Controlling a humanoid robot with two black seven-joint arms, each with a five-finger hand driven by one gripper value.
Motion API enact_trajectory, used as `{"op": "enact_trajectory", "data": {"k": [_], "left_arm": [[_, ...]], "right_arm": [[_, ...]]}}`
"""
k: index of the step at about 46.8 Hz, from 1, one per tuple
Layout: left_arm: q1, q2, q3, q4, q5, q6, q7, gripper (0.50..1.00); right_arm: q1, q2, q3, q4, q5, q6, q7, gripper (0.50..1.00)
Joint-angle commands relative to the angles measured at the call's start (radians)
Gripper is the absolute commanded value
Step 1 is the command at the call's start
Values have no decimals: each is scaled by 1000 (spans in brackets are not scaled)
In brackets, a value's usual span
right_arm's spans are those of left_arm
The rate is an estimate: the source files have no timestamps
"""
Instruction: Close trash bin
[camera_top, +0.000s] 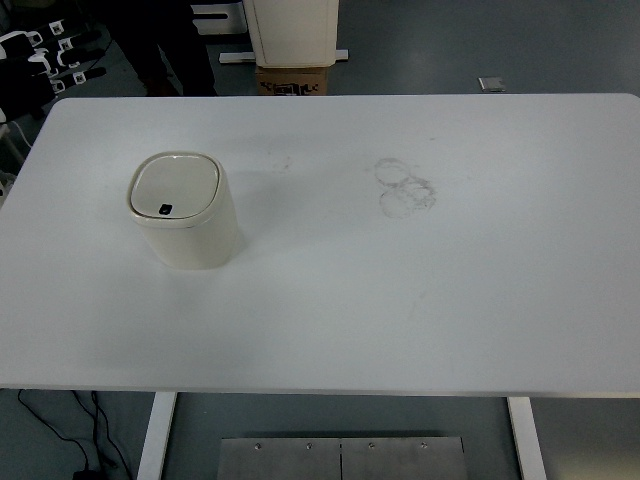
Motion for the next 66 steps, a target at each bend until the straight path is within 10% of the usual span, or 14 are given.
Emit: {"op": "enact_trajectory", "data": {"k": [1,29,66], "left_arm": [[48,-30,-57,70,0,0,-9,1000],[318,-66,-274,190,-185,0,-12,1000],[353,-247,-301,437,-210,0,-14,1000]], "right_arm": [[0,0,0,0,0,0,1,991],[0,0,0,0,0,0,-1,991],[0,0,-2,1,-6,0,-1,991]]}}
